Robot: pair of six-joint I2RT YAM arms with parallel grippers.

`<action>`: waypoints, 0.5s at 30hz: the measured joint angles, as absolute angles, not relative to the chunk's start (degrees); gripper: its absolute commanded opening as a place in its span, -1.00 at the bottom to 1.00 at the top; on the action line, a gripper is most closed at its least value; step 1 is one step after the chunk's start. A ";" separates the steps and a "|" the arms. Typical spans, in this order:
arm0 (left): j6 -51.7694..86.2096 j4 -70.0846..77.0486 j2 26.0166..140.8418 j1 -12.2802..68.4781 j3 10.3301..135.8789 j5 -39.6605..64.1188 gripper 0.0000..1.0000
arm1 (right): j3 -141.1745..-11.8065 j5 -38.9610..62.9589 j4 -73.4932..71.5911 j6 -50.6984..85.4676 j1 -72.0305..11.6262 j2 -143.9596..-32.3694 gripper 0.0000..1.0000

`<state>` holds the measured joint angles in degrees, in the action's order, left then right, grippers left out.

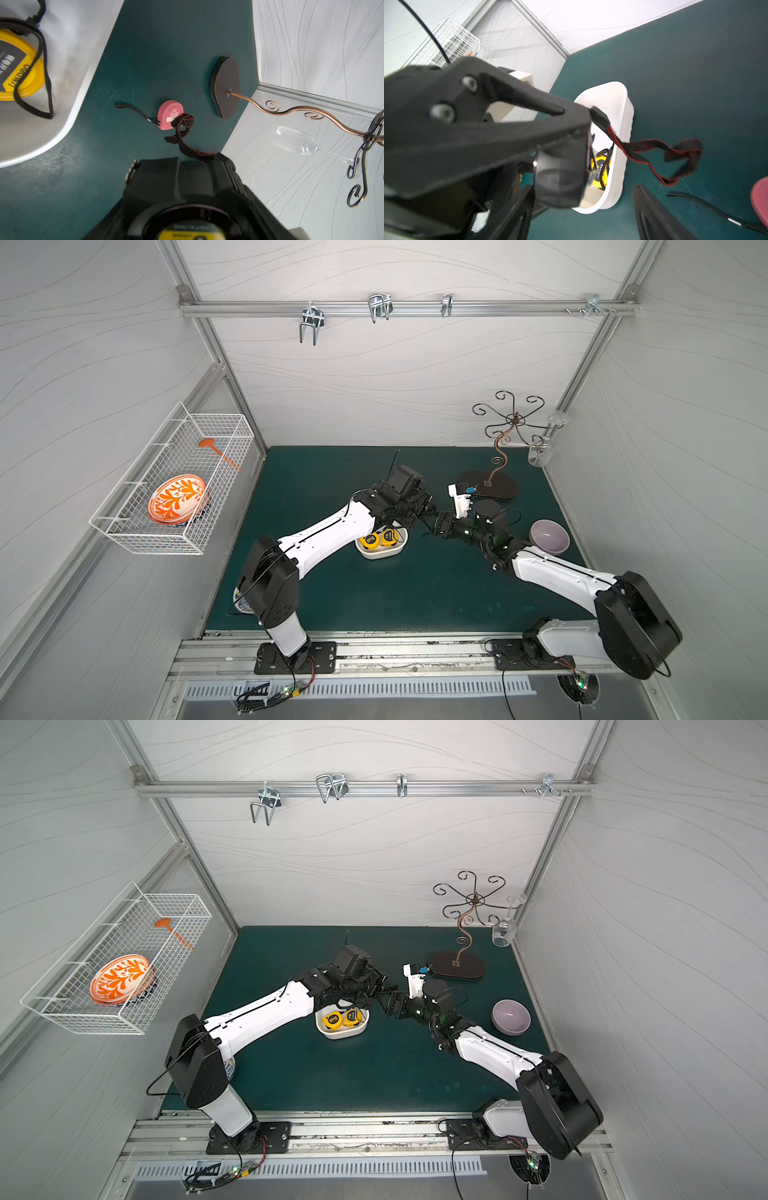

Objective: Take the tape measure out of the storage box
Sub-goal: Place the tape measure at the center of the board.

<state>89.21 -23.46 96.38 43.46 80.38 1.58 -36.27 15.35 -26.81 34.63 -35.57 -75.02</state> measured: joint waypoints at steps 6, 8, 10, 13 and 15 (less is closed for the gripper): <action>89.80 -23.31 96.38 43.68 79.96 2.00 -1.00 | -36.45 14.98 -27.92 34.65 -35.77 -75.35 0.23; 89.84 -23.20 96.38 43.68 79.90 2.04 -1.00 | -36.49 14.90 -28.16 34.65 -35.86 -75.57 0.12; 89.93 -23.11 96.38 43.68 79.90 2.20 -1.00 | -36.60 14.98 -28.38 34.68 -35.99 -75.85 0.05; 90.24 -22.87 96.38 43.68 79.88 2.44 -1.00 | -37.04 15.14 -28.88 34.70 -36.16 -76.40 -0.21; 90.32 -22.33 96.38 43.66 79.88 2.39 -1.00 | -37.43 15.29 -29.04 35.88 -36.23 -76.75 -0.44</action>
<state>90.32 -22.33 96.38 43.66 79.88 2.39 -37.43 15.29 -29.04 35.88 -36.23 -76.75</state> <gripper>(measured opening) 0.698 0.393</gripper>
